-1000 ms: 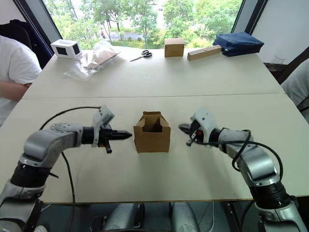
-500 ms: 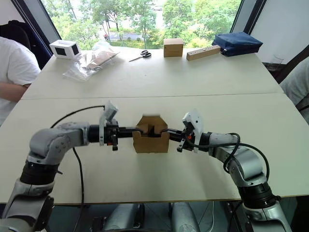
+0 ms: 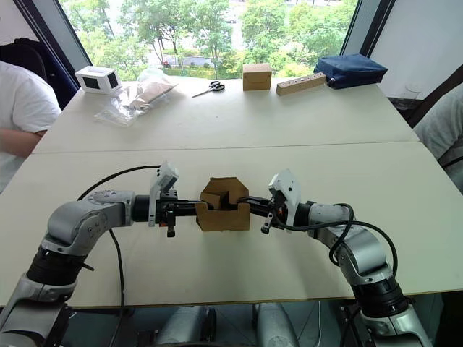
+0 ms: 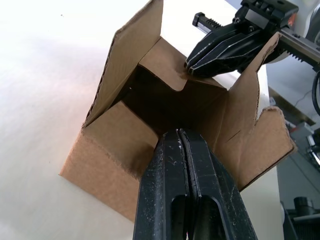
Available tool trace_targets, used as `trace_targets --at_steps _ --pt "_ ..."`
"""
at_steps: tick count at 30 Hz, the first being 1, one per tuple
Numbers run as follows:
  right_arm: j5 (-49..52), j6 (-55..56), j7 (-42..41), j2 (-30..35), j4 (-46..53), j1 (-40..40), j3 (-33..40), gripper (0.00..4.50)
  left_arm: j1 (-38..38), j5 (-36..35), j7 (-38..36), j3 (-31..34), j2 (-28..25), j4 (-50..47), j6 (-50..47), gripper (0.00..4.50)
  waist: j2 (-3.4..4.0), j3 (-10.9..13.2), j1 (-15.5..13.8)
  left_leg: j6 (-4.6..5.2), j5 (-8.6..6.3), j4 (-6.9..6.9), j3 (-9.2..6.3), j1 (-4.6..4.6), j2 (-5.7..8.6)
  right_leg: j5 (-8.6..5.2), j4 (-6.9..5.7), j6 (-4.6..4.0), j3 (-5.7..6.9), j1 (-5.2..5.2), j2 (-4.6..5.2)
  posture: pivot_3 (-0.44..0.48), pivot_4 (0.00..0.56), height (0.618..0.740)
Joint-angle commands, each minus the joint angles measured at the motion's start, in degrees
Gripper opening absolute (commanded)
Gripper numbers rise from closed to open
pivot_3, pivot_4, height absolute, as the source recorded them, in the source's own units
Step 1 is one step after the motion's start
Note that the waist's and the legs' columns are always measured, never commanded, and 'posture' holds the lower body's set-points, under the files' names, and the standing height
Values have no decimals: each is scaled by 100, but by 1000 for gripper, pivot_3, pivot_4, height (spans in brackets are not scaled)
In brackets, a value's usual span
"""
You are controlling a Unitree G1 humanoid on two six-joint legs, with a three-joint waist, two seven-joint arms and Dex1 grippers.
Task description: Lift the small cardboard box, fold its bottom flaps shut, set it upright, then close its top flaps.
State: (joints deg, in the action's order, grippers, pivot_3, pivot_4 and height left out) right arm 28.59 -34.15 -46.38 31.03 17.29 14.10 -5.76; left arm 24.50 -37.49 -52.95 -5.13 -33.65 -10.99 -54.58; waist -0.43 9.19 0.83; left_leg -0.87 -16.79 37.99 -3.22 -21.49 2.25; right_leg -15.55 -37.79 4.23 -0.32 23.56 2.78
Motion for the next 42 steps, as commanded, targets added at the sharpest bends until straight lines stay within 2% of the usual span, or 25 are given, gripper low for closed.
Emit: trace_targets --at_steps 1,12,16,19,24,27,33,37,42 --pt "480 -262 195 -137 331 174 432 61 49 -387 127 555 -81 -97 -279 0 -2 4 -13 0 0 0 0 -1 0 0 2 0 0 -1 0 0 150 740" --pt "1662 -1079 397 125 1105 435 1254 61 436 -822 95 1236 -337 341 -511 0 -2 7 -32 1 -1 1 -4 -12 1 0 28 0 2 -7 2 0 150 740" --pt "2031 -1386 37 603 1765 338 1059 61 1019 -222 21 964 -161 1495 148 0 -3 9 -45 3 -2 1 -4 -14 2 0 39 1 2 -10 2 0 150 740" --pt "1753 -1337 -34 752 1846 289 618 61 1529 305 -197 648 42 2574 819 0 -3 10 -36 4 -2 1 -5 -13 2 1 43 1 5 -14 1 0 150 740" --pt "1406 -1118 82 529 1699 193 111 61 2164 831 -565 268 687 4137 1499 0 -7 11 -35 6 -3 2 -4 -23 4 1 48 3 8 -10 1 0 150 740" --pt "1142 -980 174 340 1511 249 -161 61 2344 1115 -735 97 1045 4717 1856 0 -7 11 -24 8 -4 8 -4 -42 5 2 50 4 8 5 1 0 150 740" --pt "676 -691 316 -17 887 531 -402 61 2445 1184 -1151 31 1459 4802 1831 0 -8 11 -16 3 0 26 -1 -99 5 3 14 4 7 77 2 0 150 740" --pt "427 -514 311 -221 498 614 -528 61 2277 1210 -1441 -104 1390 4420 1604 0 -7 11 -16 2 0 25 -3 -97 5 3 -2 4 7 83 1 0 150 740" --pt "-58 -273 223 -173 113 579 -804 61 2019 1233 -1584 -170 1255 3997 1423 0 -6 11 -12 2 0 25 -3 -95 5 3 -7 4 7 84 1 0 150 740"
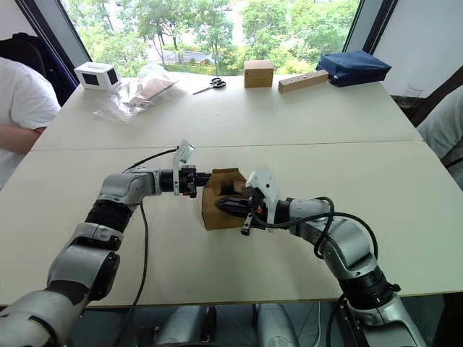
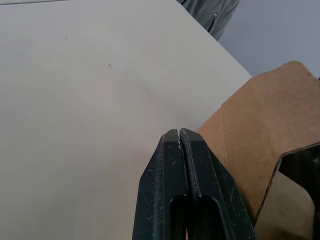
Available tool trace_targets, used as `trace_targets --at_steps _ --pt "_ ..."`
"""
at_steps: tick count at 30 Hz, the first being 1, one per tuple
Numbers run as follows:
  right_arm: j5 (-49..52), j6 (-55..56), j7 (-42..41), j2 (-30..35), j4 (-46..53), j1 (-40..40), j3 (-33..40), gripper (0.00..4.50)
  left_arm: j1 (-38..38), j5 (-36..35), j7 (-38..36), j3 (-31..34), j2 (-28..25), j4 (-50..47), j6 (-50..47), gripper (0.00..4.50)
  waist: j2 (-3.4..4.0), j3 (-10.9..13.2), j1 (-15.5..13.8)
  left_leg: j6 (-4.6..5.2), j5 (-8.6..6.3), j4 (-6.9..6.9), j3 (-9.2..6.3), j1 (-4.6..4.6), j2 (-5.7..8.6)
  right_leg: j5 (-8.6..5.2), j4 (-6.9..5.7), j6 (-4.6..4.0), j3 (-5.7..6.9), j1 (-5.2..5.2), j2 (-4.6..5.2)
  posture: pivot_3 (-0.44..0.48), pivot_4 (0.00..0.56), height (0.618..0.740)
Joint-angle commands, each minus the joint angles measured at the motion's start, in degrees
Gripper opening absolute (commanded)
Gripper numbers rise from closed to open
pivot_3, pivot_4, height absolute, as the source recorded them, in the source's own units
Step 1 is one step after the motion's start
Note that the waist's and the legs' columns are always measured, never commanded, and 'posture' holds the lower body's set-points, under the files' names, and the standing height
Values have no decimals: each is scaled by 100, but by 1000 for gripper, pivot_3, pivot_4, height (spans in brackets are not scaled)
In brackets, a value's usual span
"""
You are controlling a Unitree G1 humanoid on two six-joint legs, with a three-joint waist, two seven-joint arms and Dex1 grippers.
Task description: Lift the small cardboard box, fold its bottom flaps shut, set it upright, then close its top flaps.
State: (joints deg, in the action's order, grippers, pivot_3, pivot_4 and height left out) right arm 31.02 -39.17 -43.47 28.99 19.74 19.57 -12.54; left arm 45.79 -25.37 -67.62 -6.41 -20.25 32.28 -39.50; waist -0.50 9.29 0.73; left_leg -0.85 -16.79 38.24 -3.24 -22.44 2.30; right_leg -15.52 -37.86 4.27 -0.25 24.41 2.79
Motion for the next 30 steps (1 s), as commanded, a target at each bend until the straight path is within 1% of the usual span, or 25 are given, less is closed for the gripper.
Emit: trace_targets --at_steps 1,8,11,14,17,20,21,24,27,30 --pt "-418 304 -100 58 -208 16 -189 61 -153 16 -127 -39 -101 -399 -115 0 0 0 -3 0 0 0 0 0 0 0 -1 0 0 0 0 0 150 740" --pt "-414 320 -161 -52 -241 0 -114 61 -303 123 -29 43 -252 -658 -68 0 0 0 2 -2 1 1 -1 1 0 0 -3 0 0 0 0 0 150 740" --pt "-318 260 -114 -107 -181 60 21 61 -289 -71 56 376 -476 -909 -216 0 -1 0 4 -3 2 1 -2 2 0 0 -4 0 0 0 -1 0 150 740" --pt "-285 217 -80 -126 -151 108 125 61 -444 -524 22 702 -766 -1729 -746 0 -1 0 10 -3 2 0 -2 2 -1 0 -5 0 -1 2 0 0 150 740" --pt "-257 177 -74 -127 -134 129 191 61 -726 -963 5 879 -1004 -2594 -1257 0 0 0 4 -3 1 -1 -2 2 -1 0 -5 0 -1 2 3 0 150 740" --pt "-292 190 -97 -82 -127 111 211 61 -1213 -1650 -22 1027 -1267 -3686 -1919 0 1 -1 -8 -4 1 -1 -3 1 0 0 -3 0 -2 0 7 0 150 740" --pt "-286 185 -105 -70 -118 98 226 61 -1376 -1801 -21 1008 -1350 -3979 -2063 0 1 -1 -6 -3 1 -1 -3 1 0 0 -3 0 -2 0 7 0 150 740" --pt "-287 185 -115 -31 -76 46 256 61 -1820 -1840 48 741 -1512 -4584 -2064 0 1 -1 -3 -3 1 -2 -3 1 -1 -1 -2 -1 -2 0 7 0 150 740" --pt "-219 111 -78 10 73 6 357 61 -2035 -1551 332 412 -1388 -4595 -1800 0 1 -1 -27 -4 2 -1 -4 3 -1 -1 -2 -2 -2 -3 7 0 150 740" --pt "-159 21 -61 40 206 15 459 61 -1991 -1531 538 351 -1236 -4439 -1740 0 1 -1 -25 -4 2 -1 -3 2 0 -1 -1 -2 -1 -4 7 0 150 740"
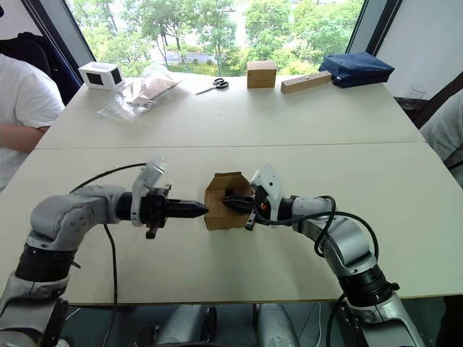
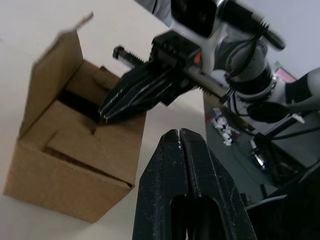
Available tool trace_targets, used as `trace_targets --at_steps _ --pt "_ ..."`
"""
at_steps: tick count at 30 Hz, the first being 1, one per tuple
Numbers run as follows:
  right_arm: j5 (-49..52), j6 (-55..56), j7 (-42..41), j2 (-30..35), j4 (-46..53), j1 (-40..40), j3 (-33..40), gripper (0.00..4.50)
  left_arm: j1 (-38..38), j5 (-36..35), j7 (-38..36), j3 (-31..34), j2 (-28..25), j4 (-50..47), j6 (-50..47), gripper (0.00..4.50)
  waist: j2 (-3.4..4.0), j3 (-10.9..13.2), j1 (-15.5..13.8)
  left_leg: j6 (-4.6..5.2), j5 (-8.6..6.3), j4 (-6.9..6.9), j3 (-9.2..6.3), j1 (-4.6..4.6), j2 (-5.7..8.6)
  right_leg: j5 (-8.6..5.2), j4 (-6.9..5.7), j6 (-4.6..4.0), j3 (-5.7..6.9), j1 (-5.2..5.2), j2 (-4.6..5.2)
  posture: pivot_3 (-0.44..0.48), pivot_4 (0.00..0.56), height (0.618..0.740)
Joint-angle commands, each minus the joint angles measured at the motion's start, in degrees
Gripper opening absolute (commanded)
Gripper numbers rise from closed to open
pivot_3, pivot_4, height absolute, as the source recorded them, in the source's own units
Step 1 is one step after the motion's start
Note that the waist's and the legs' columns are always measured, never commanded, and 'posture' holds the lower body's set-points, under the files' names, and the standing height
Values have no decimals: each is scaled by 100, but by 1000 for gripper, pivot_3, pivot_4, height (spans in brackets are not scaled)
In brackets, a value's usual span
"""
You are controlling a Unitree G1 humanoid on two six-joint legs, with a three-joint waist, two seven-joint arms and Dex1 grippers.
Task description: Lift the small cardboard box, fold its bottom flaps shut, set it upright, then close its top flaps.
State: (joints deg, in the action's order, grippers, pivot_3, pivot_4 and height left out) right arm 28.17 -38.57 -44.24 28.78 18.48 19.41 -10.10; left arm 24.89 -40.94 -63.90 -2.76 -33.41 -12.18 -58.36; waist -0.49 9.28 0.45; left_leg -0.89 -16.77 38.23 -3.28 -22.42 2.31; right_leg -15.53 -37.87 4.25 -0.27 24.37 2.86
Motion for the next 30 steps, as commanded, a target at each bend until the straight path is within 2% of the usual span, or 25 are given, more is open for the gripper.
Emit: trace_targets --at_steps 1,11,16,18,24,27,30 --pt "140 -59 11 83 377 34 240 61 120 42 188 -37 111 74 187 0 0 0 10 0 0 0 0 0 0 0 0 0 0 0 0 0 150 740" --pt "354 -274 -40 208 671 259 434 61 32 250 223 -208 99 401 541 0 0 0 19 0 0 -1 0 0 0 0 0 0 0 1 -1 0 150 740" --pt "756 -368 81 -53 412 933 813 61 -24 274 288 -261 114 350 609 0 0 0 23 0 0 -1 0 0 0 0 0 0 0 1 -1 0 150 740" --pt "808 -362 124 -187 28 1271 940 61 -20 230 312 -232 118 304 591 0 1 0 21 0 0 -1 0 1 0 0 0 0 0 1 -2 0 150 740" --pt "-231 256 29 -486 -1563 2043 103 61 -16 178 385 -193 152 210 575 0 1 0 30 0 0 -2 2 1 0 0 0 -1 0 2 -1 0 150 740" --pt "-419 379 -176 -525 -1750 2024 -128 61 -23 161 436 -174 171 176 562 0 1 0 25 -1 0 -4 2 0 0 0 -1 -1 0 5 -1 0 150 740" --pt "-388 267 -384 -410 -1496 1825 -208 61 -46 126 495 -133 172 113 536 0 1 0 20 -1 1 -4 2 -3 2 1 0 0 0 7 1 0 150 740"
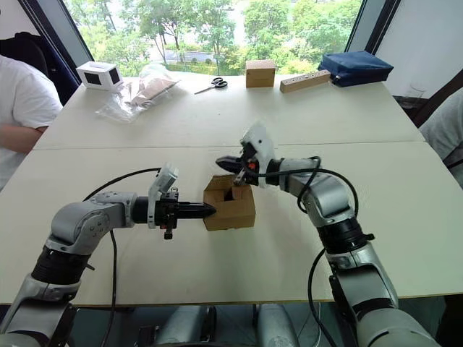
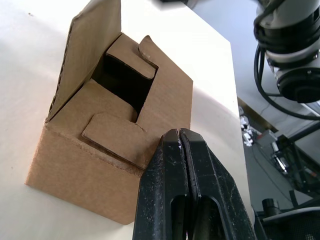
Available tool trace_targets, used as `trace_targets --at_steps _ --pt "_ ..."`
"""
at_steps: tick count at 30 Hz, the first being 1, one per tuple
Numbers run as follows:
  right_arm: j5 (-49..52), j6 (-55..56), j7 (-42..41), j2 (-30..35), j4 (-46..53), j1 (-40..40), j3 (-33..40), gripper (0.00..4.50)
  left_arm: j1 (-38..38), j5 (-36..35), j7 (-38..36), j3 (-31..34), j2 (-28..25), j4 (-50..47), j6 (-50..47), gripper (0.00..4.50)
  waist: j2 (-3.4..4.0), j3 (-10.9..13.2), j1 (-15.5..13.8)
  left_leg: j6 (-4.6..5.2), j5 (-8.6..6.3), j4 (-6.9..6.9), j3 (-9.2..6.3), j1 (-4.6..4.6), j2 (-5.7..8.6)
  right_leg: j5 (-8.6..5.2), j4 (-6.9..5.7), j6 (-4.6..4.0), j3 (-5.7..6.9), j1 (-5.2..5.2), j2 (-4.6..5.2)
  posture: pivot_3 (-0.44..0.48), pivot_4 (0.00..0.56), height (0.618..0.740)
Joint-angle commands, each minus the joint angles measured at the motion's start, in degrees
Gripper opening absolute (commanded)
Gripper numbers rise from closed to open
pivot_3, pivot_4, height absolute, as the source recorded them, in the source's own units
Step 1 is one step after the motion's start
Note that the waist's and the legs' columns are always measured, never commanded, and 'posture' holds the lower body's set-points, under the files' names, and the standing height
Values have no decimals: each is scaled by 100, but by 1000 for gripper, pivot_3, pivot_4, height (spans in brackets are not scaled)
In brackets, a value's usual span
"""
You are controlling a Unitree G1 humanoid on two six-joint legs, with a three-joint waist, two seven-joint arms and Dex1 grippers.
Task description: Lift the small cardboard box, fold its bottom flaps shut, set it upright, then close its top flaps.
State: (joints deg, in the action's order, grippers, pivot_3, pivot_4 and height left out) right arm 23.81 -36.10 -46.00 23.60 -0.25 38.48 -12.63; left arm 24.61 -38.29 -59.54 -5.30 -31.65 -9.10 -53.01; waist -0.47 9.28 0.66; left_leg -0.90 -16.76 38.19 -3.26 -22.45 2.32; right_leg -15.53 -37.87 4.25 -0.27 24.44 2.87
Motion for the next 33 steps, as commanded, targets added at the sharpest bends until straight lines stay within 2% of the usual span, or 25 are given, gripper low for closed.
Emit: trace_targets --at_steps 1,5,10,16,26,33 --pt "77 -36 -244 126 455 -129 57 61 -22 -150 80 133 -1 -208 -10 0 0 0 -2 0 0 0 0 0 0 0 0 0 0 0 0 0 150 740" --pt "137 -271 -318 316 1054 -587 61 61 -64 -328 149 279 -99 -395 -112 0 0 0 2 0 0 0 -2 0 0 0 0 0 0 0 0 0 150 740" --pt "-217 -56 -274 439 1127 -1145 -124 61 -70 -652 154 674 -389 -592 -318 0 0 0 13 0 0 -1 -2 2 -1 0 -1 0 0 0 -1 0 150 740" --pt "-80 -170 -108 313 1305 -1217 67 61 101 -667 241 791 -486 -317 -263 0 1 -1 -3 0 0 -1 -1 5 -1 0 0 0 0 -3 0 0 150 740" --pt "-75 -385 -83 708 1949 -1473 115 61 1246 256 537 -27 719 1309 517 0 -1 0 -59 0 0 2 0 3 7 0 7 0 1 -8 1 0 150 740" --pt "126 -738 -92 931 2537 -1683 179 61 1426 696 240 -467 912 1706 869 0 -1 0 -3 0 1 1 -3 3 4 0 3 0 1 -6 -2 0 150 740"
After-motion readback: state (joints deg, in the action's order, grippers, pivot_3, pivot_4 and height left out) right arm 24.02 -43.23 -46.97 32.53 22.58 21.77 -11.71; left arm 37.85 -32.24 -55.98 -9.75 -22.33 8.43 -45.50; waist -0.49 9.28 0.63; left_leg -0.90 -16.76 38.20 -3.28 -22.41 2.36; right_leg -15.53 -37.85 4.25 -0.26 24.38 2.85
